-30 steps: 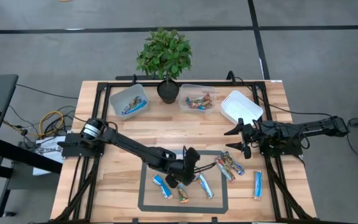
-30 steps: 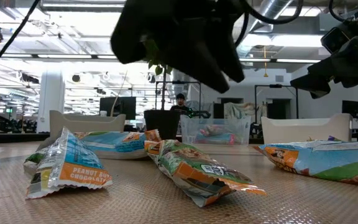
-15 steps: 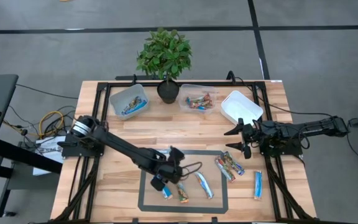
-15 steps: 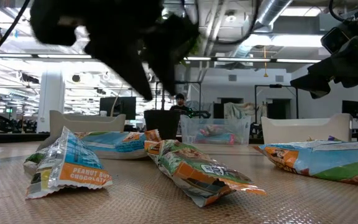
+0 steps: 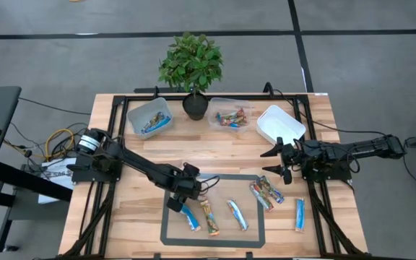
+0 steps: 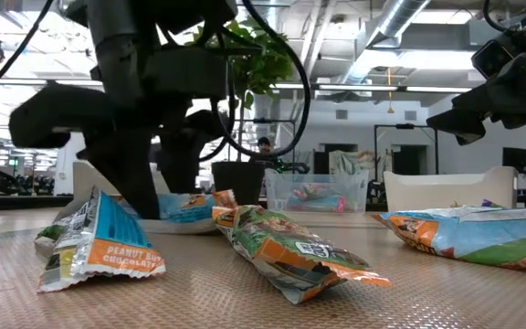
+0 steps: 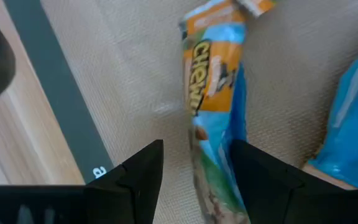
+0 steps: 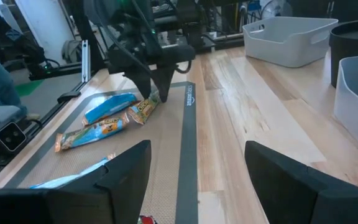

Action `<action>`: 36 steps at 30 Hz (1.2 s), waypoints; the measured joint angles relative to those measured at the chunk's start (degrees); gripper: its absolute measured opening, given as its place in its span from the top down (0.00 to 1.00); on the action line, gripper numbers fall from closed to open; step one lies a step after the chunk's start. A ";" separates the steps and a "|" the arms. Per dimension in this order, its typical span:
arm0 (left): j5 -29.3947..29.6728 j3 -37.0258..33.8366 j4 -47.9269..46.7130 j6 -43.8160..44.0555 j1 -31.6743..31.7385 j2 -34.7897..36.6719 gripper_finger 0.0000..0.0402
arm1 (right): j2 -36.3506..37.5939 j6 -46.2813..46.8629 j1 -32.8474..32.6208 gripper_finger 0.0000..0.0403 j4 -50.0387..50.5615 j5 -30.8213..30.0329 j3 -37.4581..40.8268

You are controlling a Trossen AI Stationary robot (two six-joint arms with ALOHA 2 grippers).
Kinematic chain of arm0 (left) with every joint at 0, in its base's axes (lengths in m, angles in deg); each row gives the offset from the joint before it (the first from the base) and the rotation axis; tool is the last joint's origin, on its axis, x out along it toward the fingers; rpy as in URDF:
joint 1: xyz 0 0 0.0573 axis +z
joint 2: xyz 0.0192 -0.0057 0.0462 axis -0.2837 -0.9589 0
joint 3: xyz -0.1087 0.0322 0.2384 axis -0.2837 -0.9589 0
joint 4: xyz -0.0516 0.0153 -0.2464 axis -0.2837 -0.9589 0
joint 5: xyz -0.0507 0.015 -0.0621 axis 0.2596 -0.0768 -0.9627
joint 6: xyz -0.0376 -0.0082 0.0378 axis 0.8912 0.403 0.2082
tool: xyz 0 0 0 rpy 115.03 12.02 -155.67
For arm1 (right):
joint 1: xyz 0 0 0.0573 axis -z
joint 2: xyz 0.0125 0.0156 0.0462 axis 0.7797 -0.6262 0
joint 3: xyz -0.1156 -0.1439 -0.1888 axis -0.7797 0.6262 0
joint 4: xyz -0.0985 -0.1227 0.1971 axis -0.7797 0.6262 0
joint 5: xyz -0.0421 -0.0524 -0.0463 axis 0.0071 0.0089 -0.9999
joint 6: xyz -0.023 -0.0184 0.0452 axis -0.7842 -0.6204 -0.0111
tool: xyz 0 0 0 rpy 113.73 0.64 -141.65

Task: Pick and place Granola Bars by type
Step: Put the yellow granola bar into the white bin

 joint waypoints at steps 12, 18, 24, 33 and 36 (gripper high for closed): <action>-2.51 -1.25 4.66 1.02 0.42 0.02 0.78 | 0.01 0.00 -0.01 0.37 0.00 -0.01 0.02; -2.49 -1.25 6.67 1.65 0.45 0.02 0.96 | 0.01 0.00 -0.01 0.37 0.00 -0.01 0.02; -0.55 -1.25 8.66 2.01 1.40 0.02 0.98 | 0.00 0.00 -0.01 0.37 0.00 0.00 0.01; 5.38 -1.25 15.22 14.89 4.05 0.73 0.99 | 0.00 -1.08 0.00 0.37 -0.80 -0.04 0.02; 7.36 -1.25 18.69 17.23 4.62 2.76 1.00 | 0.01 -0.74 0.00 0.37 -4.45 -0.04 0.00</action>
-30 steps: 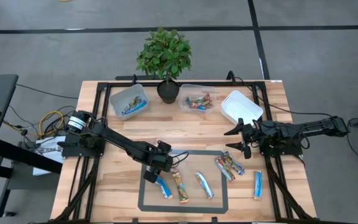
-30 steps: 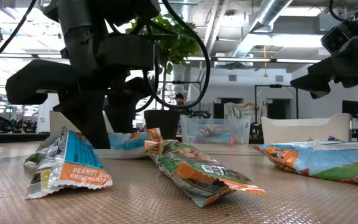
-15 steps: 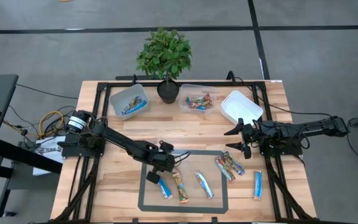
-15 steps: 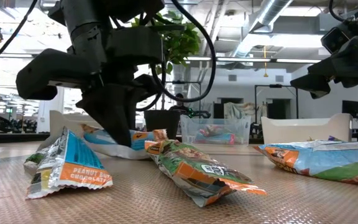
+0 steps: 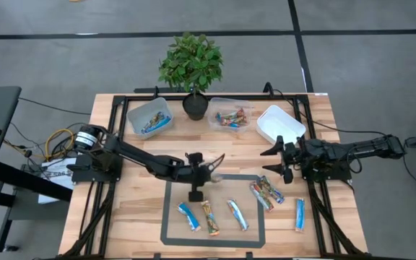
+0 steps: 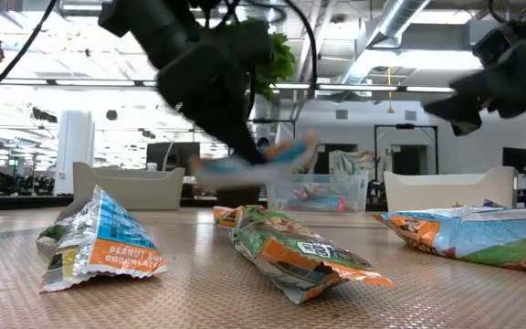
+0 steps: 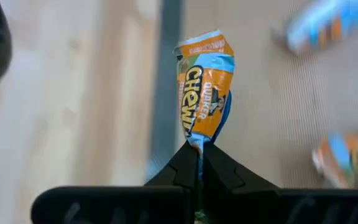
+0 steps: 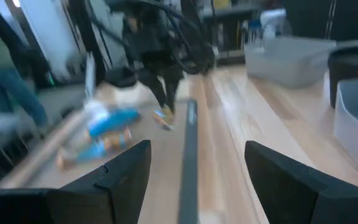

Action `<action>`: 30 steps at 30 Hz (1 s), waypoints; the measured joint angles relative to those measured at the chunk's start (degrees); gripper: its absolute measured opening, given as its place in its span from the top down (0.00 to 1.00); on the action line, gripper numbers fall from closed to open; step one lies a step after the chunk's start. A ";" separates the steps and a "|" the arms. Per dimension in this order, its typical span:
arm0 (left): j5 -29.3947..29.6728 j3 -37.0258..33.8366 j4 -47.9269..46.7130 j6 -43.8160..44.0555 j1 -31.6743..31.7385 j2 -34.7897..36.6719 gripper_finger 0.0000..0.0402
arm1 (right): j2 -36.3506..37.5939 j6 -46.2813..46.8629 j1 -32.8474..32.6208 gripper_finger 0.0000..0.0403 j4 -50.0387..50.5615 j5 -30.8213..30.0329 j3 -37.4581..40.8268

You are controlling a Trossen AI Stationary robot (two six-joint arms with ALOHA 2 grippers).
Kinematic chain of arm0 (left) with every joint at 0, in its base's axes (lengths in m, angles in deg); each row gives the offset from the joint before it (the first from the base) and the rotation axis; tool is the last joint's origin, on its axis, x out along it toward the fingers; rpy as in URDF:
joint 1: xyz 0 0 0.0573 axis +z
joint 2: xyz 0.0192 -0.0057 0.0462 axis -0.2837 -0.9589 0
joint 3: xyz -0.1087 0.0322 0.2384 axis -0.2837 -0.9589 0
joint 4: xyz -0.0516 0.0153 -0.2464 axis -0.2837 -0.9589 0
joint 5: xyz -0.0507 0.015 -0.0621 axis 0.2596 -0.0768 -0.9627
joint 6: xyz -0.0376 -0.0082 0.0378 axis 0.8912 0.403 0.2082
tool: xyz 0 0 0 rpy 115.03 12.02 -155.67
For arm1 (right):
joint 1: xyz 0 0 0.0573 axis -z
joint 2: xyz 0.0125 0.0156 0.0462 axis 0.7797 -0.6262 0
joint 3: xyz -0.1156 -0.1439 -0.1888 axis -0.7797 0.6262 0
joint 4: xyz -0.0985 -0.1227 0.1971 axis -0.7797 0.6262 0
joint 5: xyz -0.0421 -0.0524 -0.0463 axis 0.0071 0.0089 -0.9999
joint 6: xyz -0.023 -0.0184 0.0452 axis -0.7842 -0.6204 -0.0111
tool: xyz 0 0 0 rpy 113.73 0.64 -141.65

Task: Pick and place Granola Bars by type
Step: Put the yellow granola bar into the white bin

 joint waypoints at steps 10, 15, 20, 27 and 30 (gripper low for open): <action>7.13 0.00 22.97 1.01 3.94 4.49 1.00 | 0.03 20.81 0.44 0.37 -11.69 -4.37 0.01; -0.55 0.08 33.07 5.38 7.87 3.70 1.00 | -0.46 17.85 0.33 0.37 -18.31 -11.48 -0.03; -3.68 0.04 35.40 7.03 11.38 3.65 1.00 | -5.38 13.47 0.33 0.37 -21.19 -15.18 -1.77; -10.01 1.98 39.25 7.19 13.61 2.63 1.00 | -15.35 11.75 0.32 0.37 -24.58 -15.13 -6.55; -11.18 3.78 39.78 6.29 13.68 1.79 1.00 | -20.73 11.18 0.32 0.37 -25.99 -15.07 -9.36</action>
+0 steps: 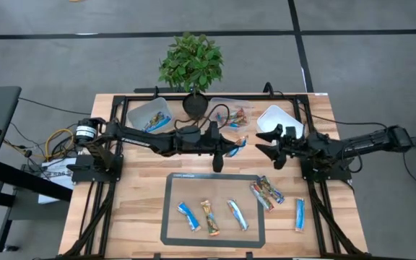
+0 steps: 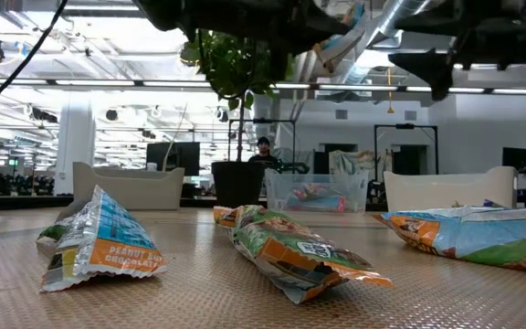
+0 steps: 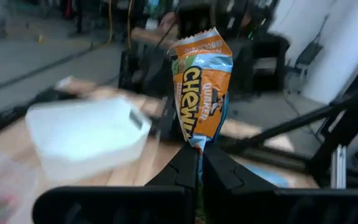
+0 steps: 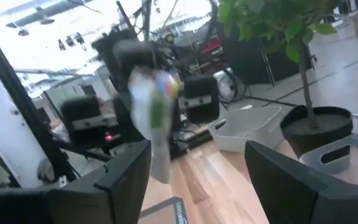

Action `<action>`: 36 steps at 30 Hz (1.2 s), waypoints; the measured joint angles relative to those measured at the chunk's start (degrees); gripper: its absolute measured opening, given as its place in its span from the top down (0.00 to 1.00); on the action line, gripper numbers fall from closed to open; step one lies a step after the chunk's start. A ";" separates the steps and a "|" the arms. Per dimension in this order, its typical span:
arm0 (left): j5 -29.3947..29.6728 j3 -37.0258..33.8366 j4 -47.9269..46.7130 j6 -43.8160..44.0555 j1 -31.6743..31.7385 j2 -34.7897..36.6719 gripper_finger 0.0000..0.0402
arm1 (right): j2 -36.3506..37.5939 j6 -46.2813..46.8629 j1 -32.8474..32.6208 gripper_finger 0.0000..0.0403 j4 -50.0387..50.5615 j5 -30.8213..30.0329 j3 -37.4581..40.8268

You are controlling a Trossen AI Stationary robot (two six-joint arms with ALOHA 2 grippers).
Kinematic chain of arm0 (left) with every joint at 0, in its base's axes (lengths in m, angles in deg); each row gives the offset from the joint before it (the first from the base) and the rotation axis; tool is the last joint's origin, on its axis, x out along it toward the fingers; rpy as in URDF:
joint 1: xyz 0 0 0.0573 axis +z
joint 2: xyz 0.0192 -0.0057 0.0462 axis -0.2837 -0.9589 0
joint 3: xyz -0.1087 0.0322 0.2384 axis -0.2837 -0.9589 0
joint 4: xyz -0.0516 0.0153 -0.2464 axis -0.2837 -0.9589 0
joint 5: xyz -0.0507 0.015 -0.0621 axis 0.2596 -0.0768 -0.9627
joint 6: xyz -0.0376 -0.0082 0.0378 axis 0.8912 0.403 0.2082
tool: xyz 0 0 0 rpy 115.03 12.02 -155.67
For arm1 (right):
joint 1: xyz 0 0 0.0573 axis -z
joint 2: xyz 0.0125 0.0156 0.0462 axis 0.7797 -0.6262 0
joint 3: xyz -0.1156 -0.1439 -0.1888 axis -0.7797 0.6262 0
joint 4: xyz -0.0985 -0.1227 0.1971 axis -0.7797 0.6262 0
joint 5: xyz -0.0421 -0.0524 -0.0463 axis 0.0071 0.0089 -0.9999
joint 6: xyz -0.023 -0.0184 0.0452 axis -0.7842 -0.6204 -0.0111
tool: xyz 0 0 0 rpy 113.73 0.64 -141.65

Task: Pick and place Granola Bars by type
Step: Put the yellow granola bar into the white bin

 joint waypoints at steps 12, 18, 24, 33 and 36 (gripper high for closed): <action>-0.70 0.88 -0.49 -0.82 -0.02 -0.25 1.00 | -15.35 -5.20 -0.76 0.37 -1.47 1.41 -11.55; -1.24 0.88 -0.43 -0.86 -0.04 -0.25 1.00 | -20.92 -5.64 -0.82 0.37 -1.32 2.58 -15.83; -1.24 0.88 -0.43 -0.97 -0.11 -0.25 1.00 | -23.04 -5.63 -0.80 0.49 -1.26 2.82 -16.90; -1.15 0.88 -0.62 -6.76 -0.15 -0.14 0.97 | -22.81 -6.83 -0.82 0.84 -1.12 2.50 -16.92; -1.02 0.88 -0.97 -7.85 -0.15 -0.14 0.90 | -22.73 -6.99 -0.82 0.87 -0.26 1.99 -16.94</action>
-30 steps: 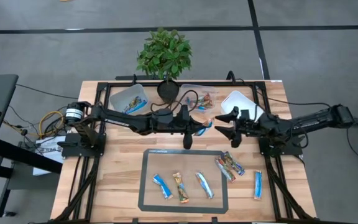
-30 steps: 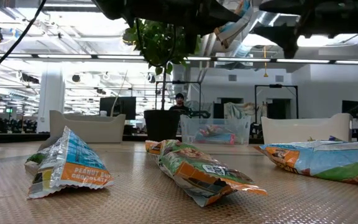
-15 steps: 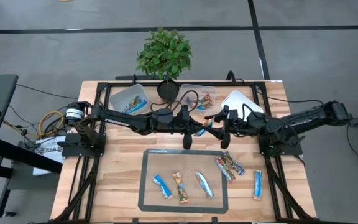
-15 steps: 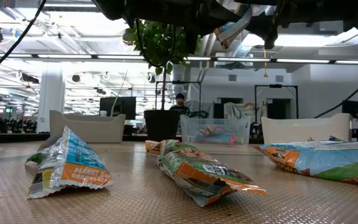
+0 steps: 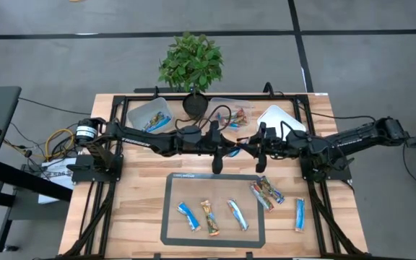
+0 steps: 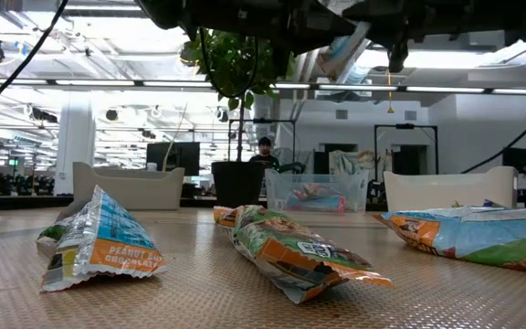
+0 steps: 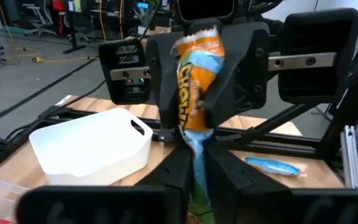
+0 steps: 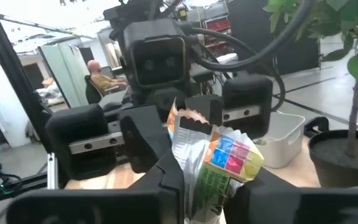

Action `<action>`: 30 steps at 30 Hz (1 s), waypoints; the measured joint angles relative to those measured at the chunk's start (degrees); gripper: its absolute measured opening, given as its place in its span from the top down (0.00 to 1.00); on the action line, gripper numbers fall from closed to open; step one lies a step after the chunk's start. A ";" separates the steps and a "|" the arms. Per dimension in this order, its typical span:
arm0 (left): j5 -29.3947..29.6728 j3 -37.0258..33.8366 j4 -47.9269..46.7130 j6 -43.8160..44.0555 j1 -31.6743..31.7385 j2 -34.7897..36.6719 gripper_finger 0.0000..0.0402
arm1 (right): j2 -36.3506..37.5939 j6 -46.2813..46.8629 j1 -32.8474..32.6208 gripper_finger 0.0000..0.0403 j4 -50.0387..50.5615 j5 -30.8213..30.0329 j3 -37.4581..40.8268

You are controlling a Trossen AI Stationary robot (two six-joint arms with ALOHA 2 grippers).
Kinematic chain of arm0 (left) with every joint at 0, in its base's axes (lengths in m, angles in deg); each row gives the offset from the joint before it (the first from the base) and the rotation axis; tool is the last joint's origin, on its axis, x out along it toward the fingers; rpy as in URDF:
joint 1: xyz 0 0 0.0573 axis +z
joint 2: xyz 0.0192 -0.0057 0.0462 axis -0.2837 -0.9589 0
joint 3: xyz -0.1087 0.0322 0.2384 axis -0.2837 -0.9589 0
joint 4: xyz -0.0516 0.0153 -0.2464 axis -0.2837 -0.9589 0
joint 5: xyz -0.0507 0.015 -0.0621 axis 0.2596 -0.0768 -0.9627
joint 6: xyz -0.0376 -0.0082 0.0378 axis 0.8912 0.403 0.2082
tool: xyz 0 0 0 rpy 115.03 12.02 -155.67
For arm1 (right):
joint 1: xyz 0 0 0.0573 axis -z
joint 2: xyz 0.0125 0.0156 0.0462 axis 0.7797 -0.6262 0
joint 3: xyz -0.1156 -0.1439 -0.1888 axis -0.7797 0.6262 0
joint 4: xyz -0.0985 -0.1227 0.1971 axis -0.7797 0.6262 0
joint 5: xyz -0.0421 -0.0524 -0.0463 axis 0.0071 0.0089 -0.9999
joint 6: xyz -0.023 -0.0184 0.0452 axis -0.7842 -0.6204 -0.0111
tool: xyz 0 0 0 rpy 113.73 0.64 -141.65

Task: Pick and place Granola Bars by type
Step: Put the yellow granola bar into the white bin

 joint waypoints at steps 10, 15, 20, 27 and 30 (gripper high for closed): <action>5.43 0.00 -6.54 -0.42 0.73 0.00 0.51 | 1.14 0.46 0.02 0.86 13.45 -12.18 -0.02; 6.21 0.00 -10.50 0.54 0.92 0.00 0.40 | 4.34 0.85 0.02 0.87 22.69 -25.62 -0.02; 6.59 -0.01 -13.03 1.02 0.92 0.00 0.38 | 8.99 5.66 0.12 0.87 35.74 -39.75 -0.02; 6.71 -0.02 -13.87 0.75 0.94 0.00 0.38 | 16.47 21.44 0.11 0.87 55.92 -47.62 -0.02; 6.77 -0.02 -14.07 0.52 0.94 0.00 0.38 | 18.38 28.97 0.14 0.87 63.38 -48.58 -0.02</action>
